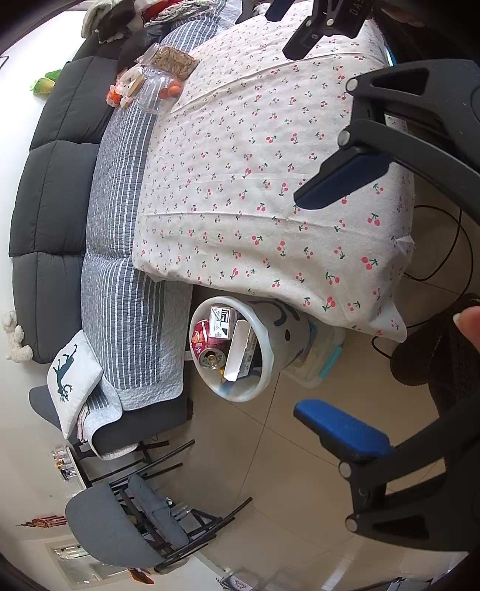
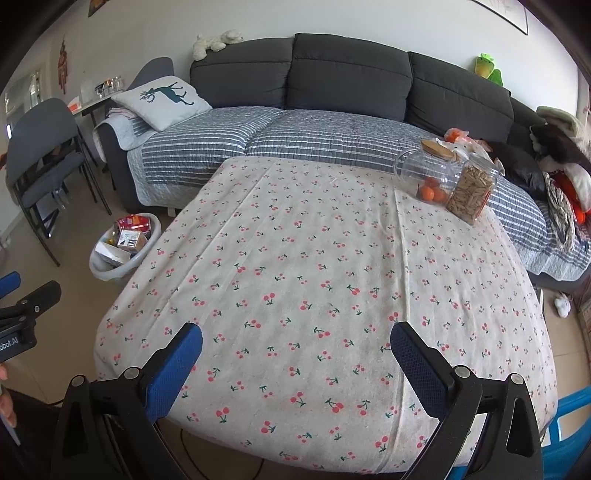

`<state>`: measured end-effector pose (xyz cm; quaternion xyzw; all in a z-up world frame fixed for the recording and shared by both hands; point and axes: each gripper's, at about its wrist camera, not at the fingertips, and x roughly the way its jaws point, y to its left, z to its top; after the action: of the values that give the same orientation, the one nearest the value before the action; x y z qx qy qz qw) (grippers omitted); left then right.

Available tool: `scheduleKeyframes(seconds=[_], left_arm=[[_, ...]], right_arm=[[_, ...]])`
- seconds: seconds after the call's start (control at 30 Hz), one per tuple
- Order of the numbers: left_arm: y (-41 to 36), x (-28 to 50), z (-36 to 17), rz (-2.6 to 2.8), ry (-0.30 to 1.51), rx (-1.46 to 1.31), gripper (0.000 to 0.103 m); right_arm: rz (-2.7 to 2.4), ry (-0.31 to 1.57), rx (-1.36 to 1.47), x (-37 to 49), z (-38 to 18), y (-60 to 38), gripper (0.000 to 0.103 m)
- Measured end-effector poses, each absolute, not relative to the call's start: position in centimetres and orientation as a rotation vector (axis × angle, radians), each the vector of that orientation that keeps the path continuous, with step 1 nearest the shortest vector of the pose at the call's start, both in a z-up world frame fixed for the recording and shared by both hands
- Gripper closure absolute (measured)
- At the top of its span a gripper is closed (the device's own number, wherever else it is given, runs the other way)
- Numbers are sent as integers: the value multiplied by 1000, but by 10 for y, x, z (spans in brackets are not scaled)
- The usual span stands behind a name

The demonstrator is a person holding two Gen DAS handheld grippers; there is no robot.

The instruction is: Collect trash

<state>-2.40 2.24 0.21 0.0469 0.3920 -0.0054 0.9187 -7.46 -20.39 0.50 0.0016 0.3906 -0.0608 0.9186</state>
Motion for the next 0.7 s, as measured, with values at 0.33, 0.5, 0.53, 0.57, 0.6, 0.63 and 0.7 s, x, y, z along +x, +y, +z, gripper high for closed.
scheduleKeyframes(seconds=[0.33,0.5,0.53,0.57,0.6,0.63,0.7], left_arm=[[22,-24,2,-14,808,98,1],[21,-24,3,-20,805,93,1],[20,-24,3,-19,803,95,1],[20,-24,3,-18,801,97,1],[20,-24,4,-16,800,97,1],[19,-24,4,-15,800,95,1],[18,-24,4,-14,800,95,1]], right_arm=[[-139,805,17,-73,5,-207,0],[-138,801,18,-72,6,-207,0],[-138,799,20,-72,6,-207,0],[-138,796,23,-72,7,-207,0],[-138,793,24,-73,7,-207,0],[-139,790,23,-73,7,-207,0],[-148,789,16,-74,7,-208,0]])
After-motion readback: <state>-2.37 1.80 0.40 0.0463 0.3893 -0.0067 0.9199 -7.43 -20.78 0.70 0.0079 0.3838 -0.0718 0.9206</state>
